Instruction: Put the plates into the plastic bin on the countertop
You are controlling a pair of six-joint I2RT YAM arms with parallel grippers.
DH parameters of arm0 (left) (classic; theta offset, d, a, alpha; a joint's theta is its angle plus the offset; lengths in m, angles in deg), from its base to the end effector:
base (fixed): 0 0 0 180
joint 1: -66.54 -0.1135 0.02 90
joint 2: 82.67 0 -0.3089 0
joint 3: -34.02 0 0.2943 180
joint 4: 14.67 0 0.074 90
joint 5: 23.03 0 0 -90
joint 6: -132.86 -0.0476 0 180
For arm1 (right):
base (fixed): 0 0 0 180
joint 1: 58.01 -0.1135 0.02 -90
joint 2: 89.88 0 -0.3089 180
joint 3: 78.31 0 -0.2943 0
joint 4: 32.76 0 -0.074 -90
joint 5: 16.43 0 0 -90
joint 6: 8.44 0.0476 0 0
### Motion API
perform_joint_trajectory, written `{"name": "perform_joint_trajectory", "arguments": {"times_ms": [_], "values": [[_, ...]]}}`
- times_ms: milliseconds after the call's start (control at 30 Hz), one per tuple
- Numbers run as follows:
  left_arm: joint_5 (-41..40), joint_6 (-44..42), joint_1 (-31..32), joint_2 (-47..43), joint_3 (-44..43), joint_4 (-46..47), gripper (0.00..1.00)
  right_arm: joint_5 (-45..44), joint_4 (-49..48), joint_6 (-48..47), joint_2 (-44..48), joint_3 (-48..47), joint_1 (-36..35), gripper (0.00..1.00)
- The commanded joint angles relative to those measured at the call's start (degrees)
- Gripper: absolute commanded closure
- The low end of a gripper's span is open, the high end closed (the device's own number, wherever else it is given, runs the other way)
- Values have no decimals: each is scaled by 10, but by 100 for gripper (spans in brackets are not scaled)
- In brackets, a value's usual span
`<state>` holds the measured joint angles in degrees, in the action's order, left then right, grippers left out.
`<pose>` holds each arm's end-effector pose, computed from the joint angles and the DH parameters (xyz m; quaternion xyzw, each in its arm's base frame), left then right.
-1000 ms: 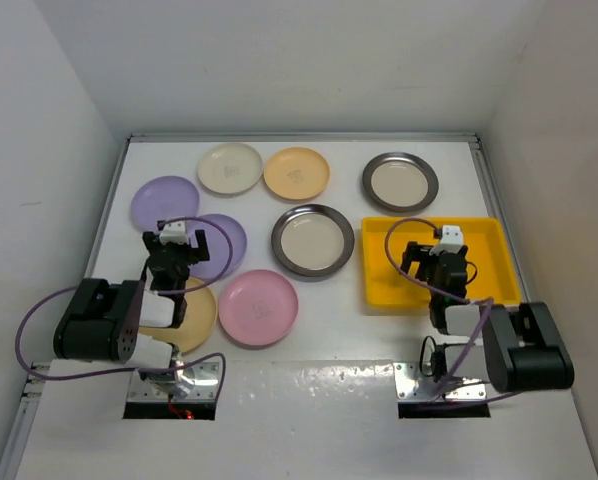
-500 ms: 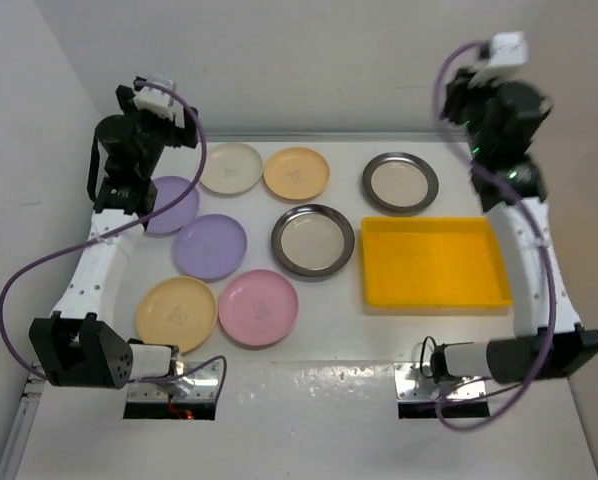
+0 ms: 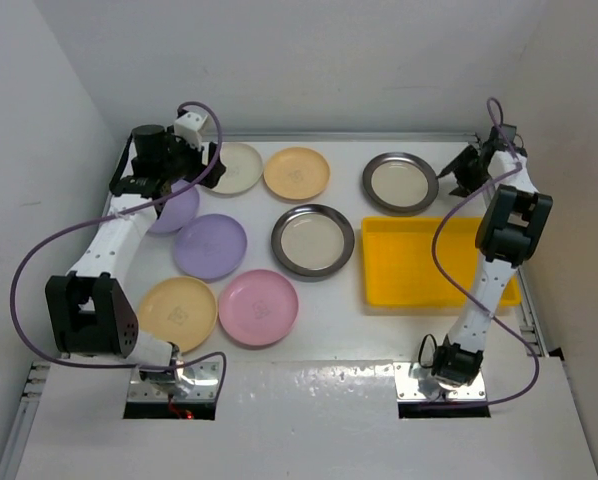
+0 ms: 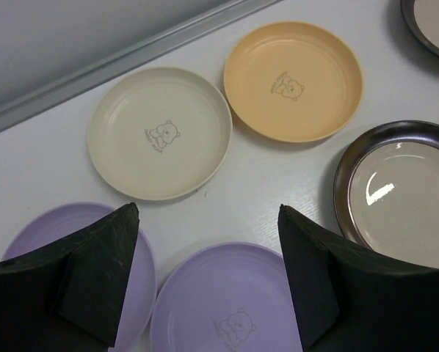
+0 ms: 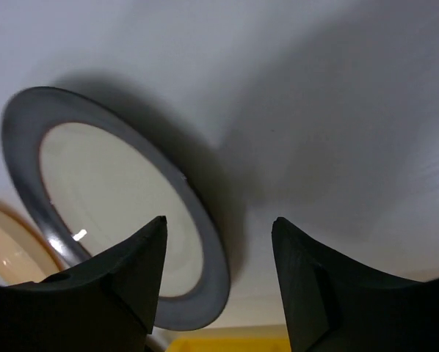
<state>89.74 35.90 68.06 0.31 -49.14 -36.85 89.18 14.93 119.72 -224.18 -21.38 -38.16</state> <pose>0.3852 -0.0287 0.3768 0.1702 0.8023 -0.1375 0.5553 0.5558 -0.1870 0.1746 0.4310 0.8524 0.1714 0.2412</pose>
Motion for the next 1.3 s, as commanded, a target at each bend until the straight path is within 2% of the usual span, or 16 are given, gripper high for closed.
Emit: {"name": "perform_joint_trajectory", "arguments": {"times_ms": [0, 67, 167, 267, 400, 500, 533, 600, 800, 833, 900, 933, 1000, 1033, 1233, 1267], "values": [[11, 5, 3, 16, -23, 6, 21, 4, -14, 25, 45, -9, 14, 42], [11, 11, 3, 27, -30, 6, 21, 26, -27, 21, 26, 7, 16, 42], [11, 11, 3, 50, -44, 6, 21, 92, -65, 29, 11, 48, 12, 51], [11, 17, 3, 68, -67, 0, 21, 95, -94, 32, 3, 99, -9, 57], [11, 22, 3, 82, -80, 0, 21, 111, -124, 46, -29, 98, -23, 59], [11, 22, 3, 82, -80, 0, 23, 136, -151, 64, -40, 80, -25, 77], [11, 22, 3, 82, -80, 0, 23, 135, -153, 66, -38, 74, -25, 100], [11, 22, 3, 76, -80, 0, 23, 122, -169, 78, -22, 73, -25, 100], [17, 22, 3, 52, -68, 0, 24, 119, -226, 116, 110, 80, -34, 100], [22, 22, 3, 45, -68, 0, 24, 121, -233, 125, 173, 86, -39, 100], [28, 17, 3, 36, -63, 0, 24, 122, -259, 135, 216, 140, -41, 100], [36, 17, 3, 27, -63, 0, 24, 121, -274, 143, 292, 162, -43, 100], [50, 12, 3, 8, -45, 0, 24, 116, -274, 145, 342, 247, -39, 100], [55, 12, 3, 1, -38, 0, 24, 114, -263, 137, 412, 287, -34, 100], [87, 18, 3, -40, 17, 41, 24, 93, -117, 112, 603, 476, 20, 100], [87, 18, 3, -51, 24, 50, 24, 91, -90, 108, 665, 495, 46, 100]]}}
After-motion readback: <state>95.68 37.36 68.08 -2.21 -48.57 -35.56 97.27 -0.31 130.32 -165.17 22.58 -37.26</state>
